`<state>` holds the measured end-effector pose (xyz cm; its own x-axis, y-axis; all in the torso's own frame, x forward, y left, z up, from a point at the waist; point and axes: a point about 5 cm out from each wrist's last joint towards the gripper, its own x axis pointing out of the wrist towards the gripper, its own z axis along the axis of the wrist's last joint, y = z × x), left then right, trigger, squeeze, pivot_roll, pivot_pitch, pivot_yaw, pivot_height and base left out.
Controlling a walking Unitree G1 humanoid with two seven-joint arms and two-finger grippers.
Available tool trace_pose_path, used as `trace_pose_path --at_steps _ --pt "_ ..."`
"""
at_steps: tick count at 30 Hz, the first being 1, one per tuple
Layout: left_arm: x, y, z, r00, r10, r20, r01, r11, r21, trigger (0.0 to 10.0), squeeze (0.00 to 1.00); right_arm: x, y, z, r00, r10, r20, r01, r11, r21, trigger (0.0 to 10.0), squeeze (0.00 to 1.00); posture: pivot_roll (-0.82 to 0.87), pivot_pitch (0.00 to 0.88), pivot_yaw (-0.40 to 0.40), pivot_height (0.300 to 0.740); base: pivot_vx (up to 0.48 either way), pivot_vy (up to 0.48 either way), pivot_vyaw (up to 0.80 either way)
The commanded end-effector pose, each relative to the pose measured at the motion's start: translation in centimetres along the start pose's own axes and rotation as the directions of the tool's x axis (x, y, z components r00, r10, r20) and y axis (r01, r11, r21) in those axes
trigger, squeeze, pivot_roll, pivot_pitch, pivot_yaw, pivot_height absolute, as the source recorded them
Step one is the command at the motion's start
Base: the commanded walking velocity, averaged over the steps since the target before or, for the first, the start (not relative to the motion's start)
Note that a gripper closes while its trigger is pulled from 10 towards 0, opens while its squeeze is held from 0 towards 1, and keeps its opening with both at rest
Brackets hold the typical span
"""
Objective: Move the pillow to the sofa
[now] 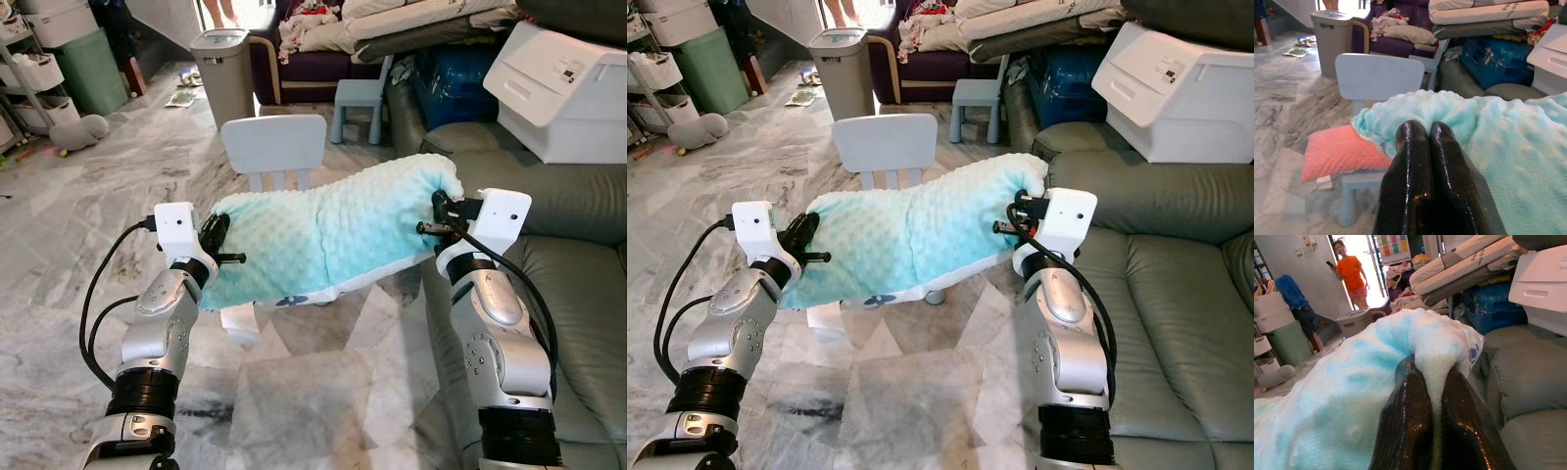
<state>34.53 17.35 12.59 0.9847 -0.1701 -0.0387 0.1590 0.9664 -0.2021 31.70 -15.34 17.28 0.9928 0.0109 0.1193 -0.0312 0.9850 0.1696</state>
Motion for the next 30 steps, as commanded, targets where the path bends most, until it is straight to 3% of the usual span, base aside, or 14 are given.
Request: trace_pose_path --at_steps 1,24,30 --pt "0.21 0.17 0.80 1.000 -0.009 0.021 0.009 1.000 0.013 10.0 0.00 0.27 0.43 0.52 1.000 0.019 0.025 -0.019 1.000 0.010 10.0 0.00 -0.15 0.001 0.073 0.740 0.270 0.000 0.00" --pt "0.05 0.04 0.51 1.000 -0.019 0.013 0.019 1.000 0.013 10.0 0.00 0.19 0.54 0.54 0.999 0.028 0.031 -0.029 0.999 0.016 10.0 0.00 -0.15 0.001 0.078 0.740 0.290 0.000 0.00" --pt "0.04 -0.05 0.45 1.000 -0.022 0.012 0.022 1.000 0.016 10.0 0.00 0.15 0.50 0.49 0.999 0.028 0.030 -0.029 0.999 0.018 10.0 0.00 -0.15 0.005 0.076 0.740 0.272 0.321 0.00"
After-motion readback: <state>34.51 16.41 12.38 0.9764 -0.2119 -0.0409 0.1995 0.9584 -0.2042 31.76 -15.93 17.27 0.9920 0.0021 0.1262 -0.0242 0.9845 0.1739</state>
